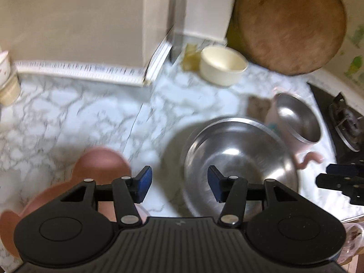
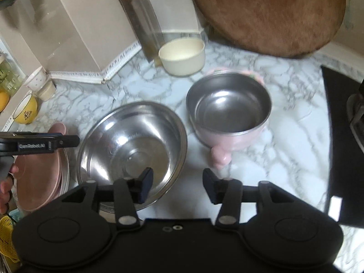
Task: Organize plates and bowls
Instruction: 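Lower the steel bowl onto the counter and open both grippers, then move both grippers to the pink steel-lined pot and close on its rim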
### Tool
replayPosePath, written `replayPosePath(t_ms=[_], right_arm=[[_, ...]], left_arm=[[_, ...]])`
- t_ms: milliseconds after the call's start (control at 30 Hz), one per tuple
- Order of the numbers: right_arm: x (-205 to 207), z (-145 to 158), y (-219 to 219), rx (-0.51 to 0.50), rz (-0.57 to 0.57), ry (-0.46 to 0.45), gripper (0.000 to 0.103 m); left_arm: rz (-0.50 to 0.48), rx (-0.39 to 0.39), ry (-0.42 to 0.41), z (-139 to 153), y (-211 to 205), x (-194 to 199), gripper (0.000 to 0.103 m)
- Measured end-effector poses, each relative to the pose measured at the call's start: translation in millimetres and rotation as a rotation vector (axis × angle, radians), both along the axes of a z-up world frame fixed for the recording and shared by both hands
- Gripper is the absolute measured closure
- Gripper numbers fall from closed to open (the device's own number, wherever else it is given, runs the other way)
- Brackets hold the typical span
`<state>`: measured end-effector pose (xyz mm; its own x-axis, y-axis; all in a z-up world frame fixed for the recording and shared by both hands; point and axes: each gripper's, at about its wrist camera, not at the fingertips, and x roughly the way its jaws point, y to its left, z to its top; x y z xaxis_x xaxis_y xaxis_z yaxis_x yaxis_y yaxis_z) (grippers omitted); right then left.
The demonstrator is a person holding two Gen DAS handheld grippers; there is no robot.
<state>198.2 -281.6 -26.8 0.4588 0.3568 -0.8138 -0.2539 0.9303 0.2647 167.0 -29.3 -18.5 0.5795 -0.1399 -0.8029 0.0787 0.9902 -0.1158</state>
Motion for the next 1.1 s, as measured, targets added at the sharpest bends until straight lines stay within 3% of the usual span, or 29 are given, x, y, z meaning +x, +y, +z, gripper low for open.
replayPosePath(t_ms=[133, 300, 533, 800, 1100], right_arm=[[2.9, 13.4, -8.8, -0.01, 0.001, -0.037, 0.04], [12.7, 25.5, -21.3, -0.02, -0.009, -0.07, 0.032], [34.6, 30.1, -39.0, -0.024, -0.046, -0.083, 0.002], [69.5, 15.2, -64.3, -0.038, -0.13, -0.05, 0.001], [100.1, -5.4, -81.4, -0.06, -0.168, -0.005, 0.007]], left_arm=[[-0.039, 0.001, -0.056, 21.1, -16.3, -1.7, 0.032], [-0.071, -0.015, -0.078, 33.9, -36.8, 6.7, 0.031], [-0.1, -0.028, -0.082, 40.1, -71.4, 23.9, 0.031], [-0.092, -0.079, -0.002, 25.7, -107.3, 63.4, 0.031], [-0.07, -0.079, 0.061, -1.5, -140.5, 103.6, 0.031]])
